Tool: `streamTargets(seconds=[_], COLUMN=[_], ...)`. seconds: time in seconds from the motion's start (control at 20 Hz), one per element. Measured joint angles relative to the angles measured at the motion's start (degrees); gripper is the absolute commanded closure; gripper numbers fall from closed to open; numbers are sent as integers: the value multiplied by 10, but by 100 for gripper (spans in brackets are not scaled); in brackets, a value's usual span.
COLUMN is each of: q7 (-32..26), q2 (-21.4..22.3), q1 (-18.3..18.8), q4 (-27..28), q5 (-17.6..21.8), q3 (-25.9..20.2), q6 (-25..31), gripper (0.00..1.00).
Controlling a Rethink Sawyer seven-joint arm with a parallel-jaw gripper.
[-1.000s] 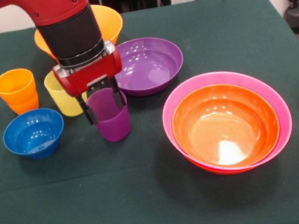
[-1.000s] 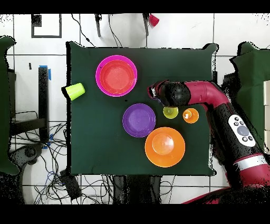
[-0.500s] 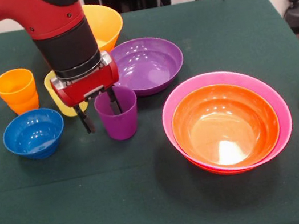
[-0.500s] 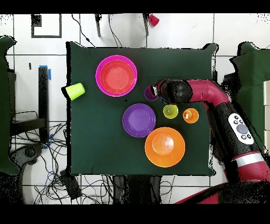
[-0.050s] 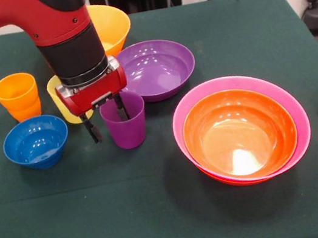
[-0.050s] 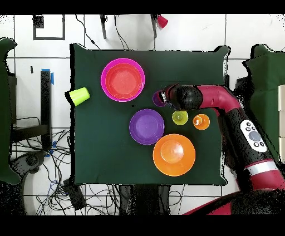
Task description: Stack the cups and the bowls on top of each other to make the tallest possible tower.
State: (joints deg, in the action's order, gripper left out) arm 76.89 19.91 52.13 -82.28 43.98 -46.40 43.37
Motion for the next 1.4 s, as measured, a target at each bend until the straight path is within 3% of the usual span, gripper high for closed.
streamTargets(seconds=[0.45, 1.4], q7=[-11, -11], q2=[4, -26], q1=[7, -9], q4=[-1, -1], q5=[6, 61], q3=[2, 9], q6=[0, -6], gripper=[0, 0])
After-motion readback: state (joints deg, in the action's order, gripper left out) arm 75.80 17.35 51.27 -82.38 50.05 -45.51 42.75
